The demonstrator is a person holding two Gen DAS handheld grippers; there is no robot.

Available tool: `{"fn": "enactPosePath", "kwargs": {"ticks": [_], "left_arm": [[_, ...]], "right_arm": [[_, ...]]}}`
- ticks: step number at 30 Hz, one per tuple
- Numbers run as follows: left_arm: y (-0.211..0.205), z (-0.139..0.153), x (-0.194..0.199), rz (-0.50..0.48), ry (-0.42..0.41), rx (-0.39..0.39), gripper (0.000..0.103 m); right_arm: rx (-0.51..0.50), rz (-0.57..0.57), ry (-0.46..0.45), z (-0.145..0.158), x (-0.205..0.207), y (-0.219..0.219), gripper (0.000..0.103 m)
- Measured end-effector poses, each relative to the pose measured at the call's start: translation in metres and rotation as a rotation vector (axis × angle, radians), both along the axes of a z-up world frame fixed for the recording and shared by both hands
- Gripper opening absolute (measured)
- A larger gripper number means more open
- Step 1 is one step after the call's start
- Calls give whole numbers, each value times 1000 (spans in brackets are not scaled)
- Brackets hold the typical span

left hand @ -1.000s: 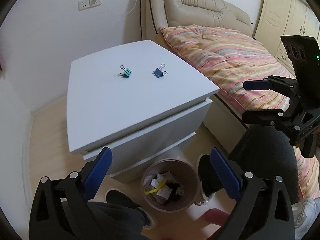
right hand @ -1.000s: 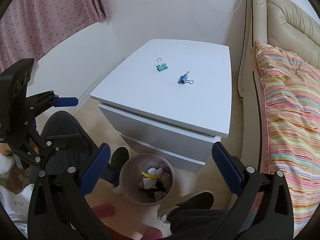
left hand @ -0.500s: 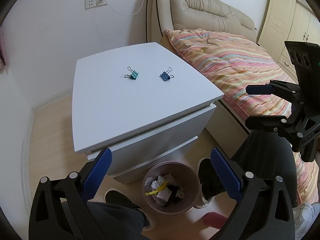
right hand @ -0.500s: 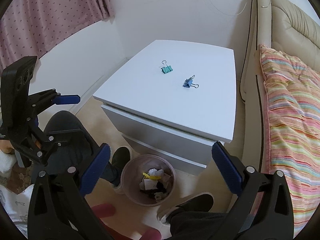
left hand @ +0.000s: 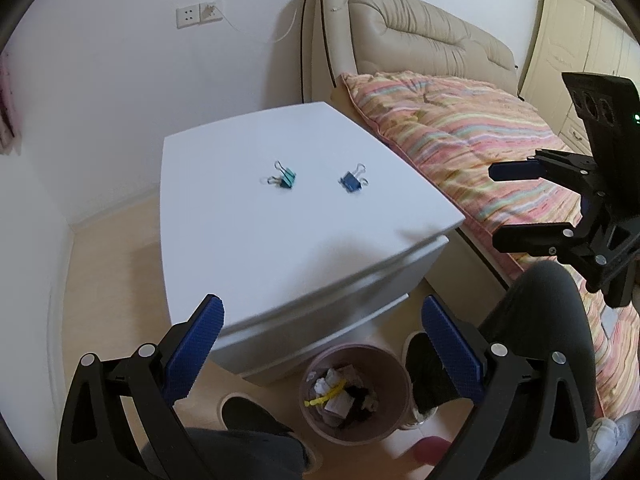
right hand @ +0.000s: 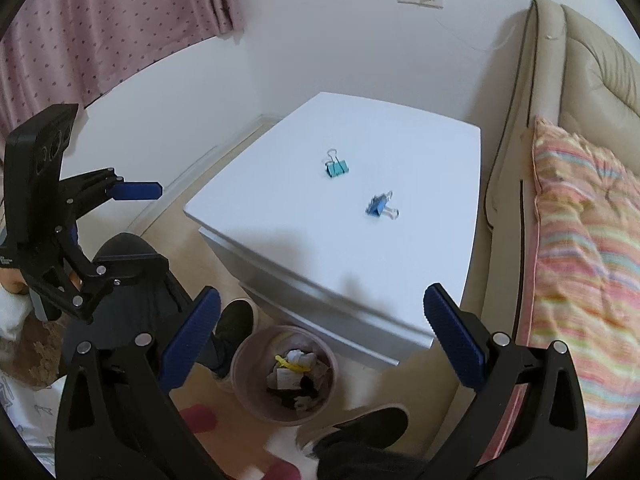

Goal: Collect trash

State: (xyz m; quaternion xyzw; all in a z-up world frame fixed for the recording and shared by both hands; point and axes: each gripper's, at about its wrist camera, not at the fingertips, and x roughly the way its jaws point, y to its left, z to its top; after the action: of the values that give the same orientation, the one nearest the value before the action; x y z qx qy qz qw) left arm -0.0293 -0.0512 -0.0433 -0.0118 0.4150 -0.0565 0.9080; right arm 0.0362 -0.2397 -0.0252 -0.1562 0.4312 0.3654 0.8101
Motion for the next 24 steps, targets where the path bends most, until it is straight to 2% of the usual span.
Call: {"fn": "enactPosePath", "kwargs": {"ticks": [9,15,24], "left_arm": [[6,3,11,2,-11,-21,95],[9,0,18,8,-5,-37,95],[13,-6,23,13,17,-49,95]], "right_arm": [[-55,119,18,10,54,17,99],[-115,235,-6,11,85,37,99],[-224,373,-9,-12,123,61,99]]}}
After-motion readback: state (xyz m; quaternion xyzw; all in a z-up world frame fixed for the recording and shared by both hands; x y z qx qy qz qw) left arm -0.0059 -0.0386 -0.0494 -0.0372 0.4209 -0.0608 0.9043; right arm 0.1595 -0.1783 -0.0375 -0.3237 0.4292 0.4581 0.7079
